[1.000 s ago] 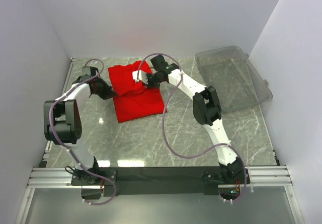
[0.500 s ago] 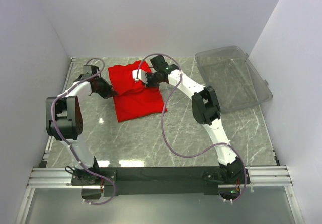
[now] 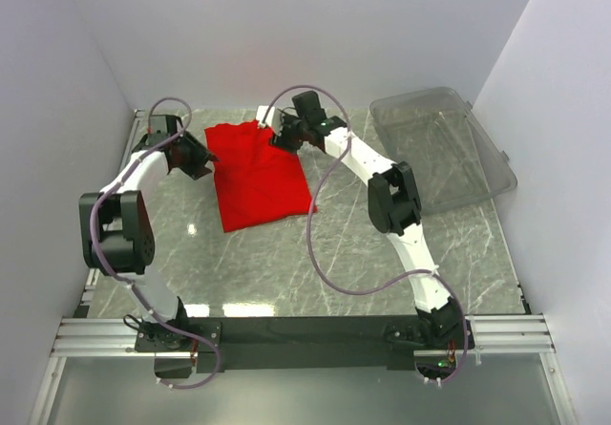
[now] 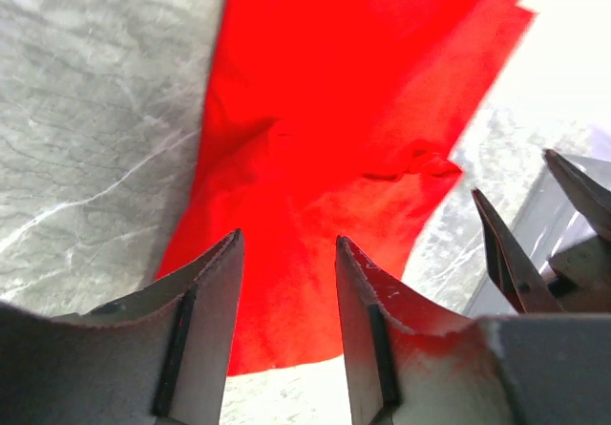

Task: Fold and stack the t-shirts
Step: Fold the tshirt

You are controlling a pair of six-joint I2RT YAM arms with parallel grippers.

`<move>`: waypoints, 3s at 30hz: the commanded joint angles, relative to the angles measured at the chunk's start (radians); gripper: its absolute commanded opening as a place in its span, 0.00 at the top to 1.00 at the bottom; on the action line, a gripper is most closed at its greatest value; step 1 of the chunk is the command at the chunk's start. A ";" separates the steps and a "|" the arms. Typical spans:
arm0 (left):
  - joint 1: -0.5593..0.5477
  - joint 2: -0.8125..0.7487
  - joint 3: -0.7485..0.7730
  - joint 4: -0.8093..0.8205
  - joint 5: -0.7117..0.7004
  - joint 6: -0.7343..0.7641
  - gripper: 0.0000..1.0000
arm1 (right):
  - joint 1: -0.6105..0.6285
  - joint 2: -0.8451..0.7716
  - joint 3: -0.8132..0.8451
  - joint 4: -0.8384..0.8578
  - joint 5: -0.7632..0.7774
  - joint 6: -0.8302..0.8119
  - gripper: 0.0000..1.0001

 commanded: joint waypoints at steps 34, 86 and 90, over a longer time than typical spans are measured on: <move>-0.016 -0.381 -0.597 0.058 0.135 0.080 0.45 | 0.023 -0.474 -0.850 -0.101 -0.191 -0.547 0.35; -0.048 -0.860 -0.700 -0.341 0.244 0.033 0.99 | -0.002 -0.894 -1.049 -0.400 -0.339 -0.455 1.00; -0.048 -0.968 -0.654 -0.448 0.271 0.007 0.99 | 0.006 -0.997 -1.101 -0.467 -0.368 -0.457 1.00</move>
